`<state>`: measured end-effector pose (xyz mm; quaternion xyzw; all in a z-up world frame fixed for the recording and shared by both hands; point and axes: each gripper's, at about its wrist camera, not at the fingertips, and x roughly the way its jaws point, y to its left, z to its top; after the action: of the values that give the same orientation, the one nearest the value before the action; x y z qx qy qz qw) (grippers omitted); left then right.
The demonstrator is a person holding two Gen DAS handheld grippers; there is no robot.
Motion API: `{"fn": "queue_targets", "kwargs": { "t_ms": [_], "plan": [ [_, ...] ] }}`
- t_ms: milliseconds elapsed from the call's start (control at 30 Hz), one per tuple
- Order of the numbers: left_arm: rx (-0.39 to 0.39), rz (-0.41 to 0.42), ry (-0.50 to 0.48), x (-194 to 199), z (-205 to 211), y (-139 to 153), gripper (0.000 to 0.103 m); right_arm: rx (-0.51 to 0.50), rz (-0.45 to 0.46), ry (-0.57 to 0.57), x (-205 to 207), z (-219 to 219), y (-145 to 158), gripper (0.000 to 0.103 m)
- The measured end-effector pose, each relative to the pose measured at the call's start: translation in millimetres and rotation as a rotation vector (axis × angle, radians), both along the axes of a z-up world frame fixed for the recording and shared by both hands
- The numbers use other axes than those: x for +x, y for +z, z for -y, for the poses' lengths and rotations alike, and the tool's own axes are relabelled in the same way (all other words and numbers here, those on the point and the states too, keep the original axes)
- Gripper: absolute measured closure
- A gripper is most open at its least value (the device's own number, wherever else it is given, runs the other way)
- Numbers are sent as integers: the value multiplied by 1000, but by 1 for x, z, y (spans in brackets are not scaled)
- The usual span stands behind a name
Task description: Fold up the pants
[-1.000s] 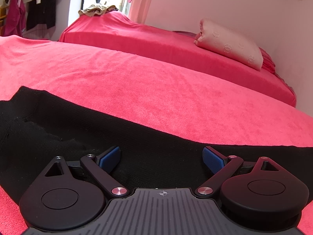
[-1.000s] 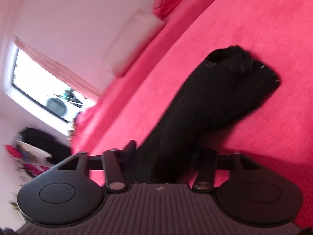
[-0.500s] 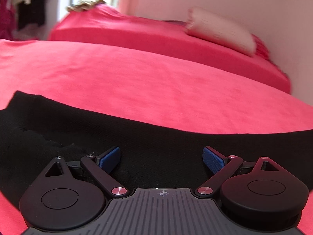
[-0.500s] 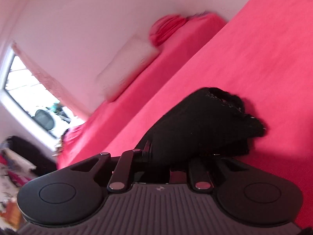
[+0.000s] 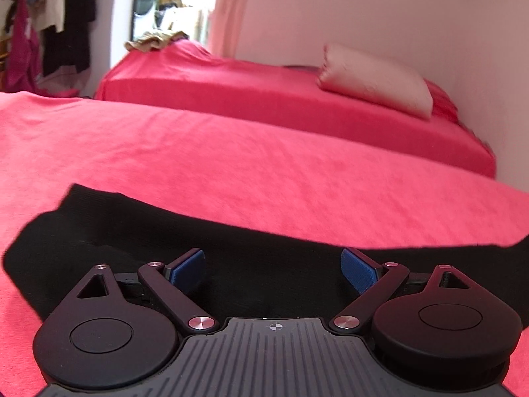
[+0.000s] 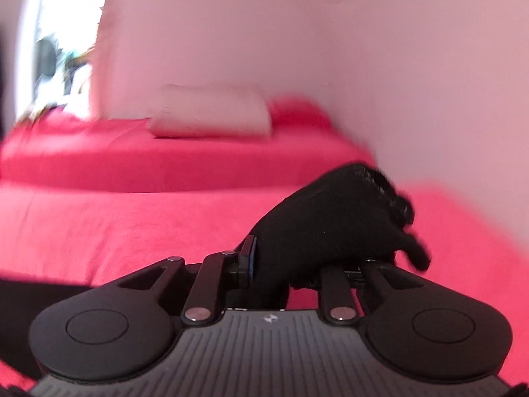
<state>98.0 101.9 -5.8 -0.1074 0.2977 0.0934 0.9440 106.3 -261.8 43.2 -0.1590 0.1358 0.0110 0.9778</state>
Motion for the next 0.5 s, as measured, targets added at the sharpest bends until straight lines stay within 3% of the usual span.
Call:
{"fn": "queue_targets", "kwargs": {
  "t_ms": [100, 167, 200, 300, 367, 500],
  "plan": [
    [-52, 26, 22, -10, -11, 7, 0, -353, 77, 191, -35, -92, -43, 62],
    [-66, 29, 20, -15, -15, 10, 0, -583, 46, 323, -47, -138, -85, 61],
    [-59, 28, 16, -18, -15, 11, 0, -630, 33, 352, -51, -149, -97, 66],
    [-11, 35, 11, -26, -16, 15, 0, -600, -8, 365, -47, -160, -96, 81],
    [0, 41, 21, -30, -19, 17, 0, -516, -21, 348, -41, -157, -76, 82],
    [-41, 65, 34, -36, -24, 21, 0, -448, 29, 346, -51, -166, -57, 83]
  ]
}}
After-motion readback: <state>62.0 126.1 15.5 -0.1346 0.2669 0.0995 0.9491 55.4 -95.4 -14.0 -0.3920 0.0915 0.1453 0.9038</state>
